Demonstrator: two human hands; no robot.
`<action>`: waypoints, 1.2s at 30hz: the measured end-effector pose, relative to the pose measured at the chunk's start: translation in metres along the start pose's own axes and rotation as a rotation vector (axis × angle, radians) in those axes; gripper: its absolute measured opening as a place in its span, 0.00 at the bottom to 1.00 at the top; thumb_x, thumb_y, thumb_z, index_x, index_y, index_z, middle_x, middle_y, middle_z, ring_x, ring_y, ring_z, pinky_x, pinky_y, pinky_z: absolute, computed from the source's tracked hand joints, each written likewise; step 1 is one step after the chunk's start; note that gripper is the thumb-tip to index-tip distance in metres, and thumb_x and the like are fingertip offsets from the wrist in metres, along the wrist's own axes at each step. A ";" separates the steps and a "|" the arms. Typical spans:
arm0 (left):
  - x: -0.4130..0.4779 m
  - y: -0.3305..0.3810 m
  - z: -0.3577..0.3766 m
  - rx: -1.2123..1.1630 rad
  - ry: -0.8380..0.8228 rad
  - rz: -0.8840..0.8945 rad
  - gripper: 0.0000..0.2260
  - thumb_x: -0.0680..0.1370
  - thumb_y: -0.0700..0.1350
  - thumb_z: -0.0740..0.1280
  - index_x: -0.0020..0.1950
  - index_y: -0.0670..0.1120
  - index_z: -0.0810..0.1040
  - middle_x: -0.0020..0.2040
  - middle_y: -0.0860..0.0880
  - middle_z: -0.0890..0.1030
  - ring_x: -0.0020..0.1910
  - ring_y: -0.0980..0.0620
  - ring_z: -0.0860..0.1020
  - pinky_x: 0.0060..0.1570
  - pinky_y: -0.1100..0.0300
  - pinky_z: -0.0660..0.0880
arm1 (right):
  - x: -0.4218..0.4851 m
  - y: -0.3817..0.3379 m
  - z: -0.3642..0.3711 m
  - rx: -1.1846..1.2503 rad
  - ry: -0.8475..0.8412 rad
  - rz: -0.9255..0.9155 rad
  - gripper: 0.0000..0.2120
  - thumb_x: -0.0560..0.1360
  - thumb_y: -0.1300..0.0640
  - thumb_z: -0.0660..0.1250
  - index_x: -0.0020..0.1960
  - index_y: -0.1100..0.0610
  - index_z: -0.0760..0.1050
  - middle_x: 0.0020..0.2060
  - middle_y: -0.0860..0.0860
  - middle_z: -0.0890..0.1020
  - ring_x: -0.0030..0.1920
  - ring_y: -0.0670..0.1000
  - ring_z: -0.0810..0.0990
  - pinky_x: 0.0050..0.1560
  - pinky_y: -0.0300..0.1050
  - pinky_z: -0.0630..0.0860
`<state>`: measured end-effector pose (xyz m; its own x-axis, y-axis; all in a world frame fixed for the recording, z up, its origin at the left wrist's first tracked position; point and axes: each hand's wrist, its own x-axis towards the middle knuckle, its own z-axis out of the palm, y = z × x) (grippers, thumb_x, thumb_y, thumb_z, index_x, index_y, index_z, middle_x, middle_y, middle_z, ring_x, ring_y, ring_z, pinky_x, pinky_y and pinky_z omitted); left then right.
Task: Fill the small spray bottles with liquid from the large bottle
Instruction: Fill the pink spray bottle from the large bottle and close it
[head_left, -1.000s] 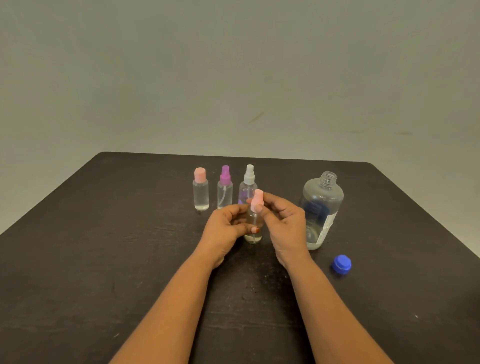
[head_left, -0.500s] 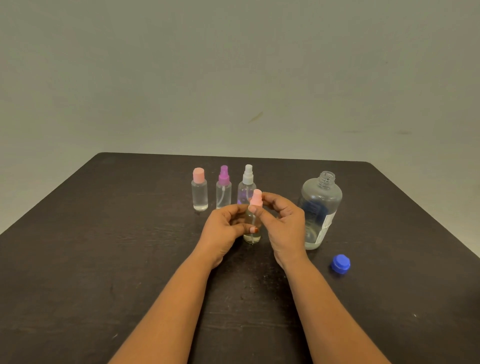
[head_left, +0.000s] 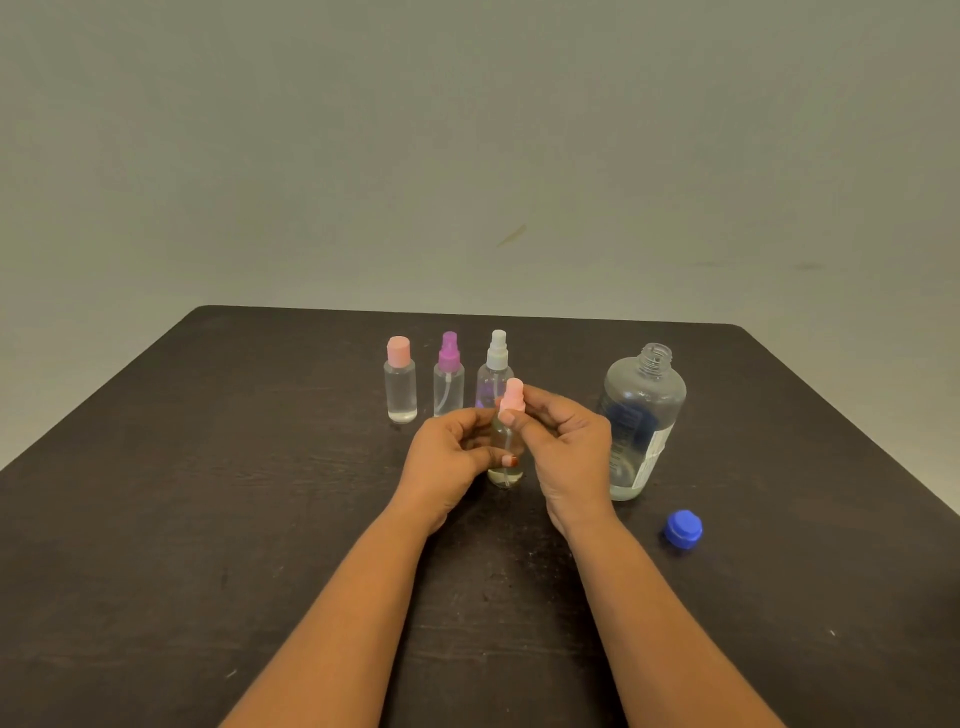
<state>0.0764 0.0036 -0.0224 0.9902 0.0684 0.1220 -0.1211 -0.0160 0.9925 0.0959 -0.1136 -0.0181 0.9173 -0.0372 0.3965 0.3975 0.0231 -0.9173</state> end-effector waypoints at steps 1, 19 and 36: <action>-0.001 0.000 0.000 0.006 0.011 0.003 0.19 0.68 0.27 0.69 0.48 0.50 0.79 0.43 0.51 0.84 0.45 0.58 0.82 0.51 0.61 0.79 | 0.000 0.000 0.000 -0.012 0.013 0.000 0.17 0.68 0.67 0.73 0.53 0.51 0.79 0.46 0.51 0.84 0.49 0.48 0.83 0.53 0.49 0.79; -0.015 0.003 0.007 0.276 0.080 0.075 0.15 0.74 0.34 0.67 0.59 0.46 0.78 0.49 0.52 0.83 0.49 0.61 0.80 0.49 0.70 0.76 | -0.018 -0.019 0.022 -0.441 0.293 -0.043 0.11 0.73 0.51 0.69 0.52 0.55 0.82 0.43 0.51 0.82 0.42 0.43 0.77 0.39 0.24 0.66; -0.033 0.027 0.011 0.435 0.180 -0.088 0.17 0.74 0.38 0.69 0.62 0.46 0.78 0.54 0.49 0.83 0.53 0.58 0.78 0.51 0.72 0.68 | -0.045 -0.024 0.010 -0.596 0.102 0.219 0.14 0.77 0.61 0.62 0.62 0.60 0.76 0.55 0.56 0.82 0.53 0.51 0.79 0.49 0.36 0.70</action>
<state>0.0415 -0.0099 0.0005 0.9628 0.2594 0.0756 0.0408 -0.4162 0.9084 0.0455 -0.1027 -0.0136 0.9569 -0.1901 0.2193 0.0924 -0.5168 -0.8511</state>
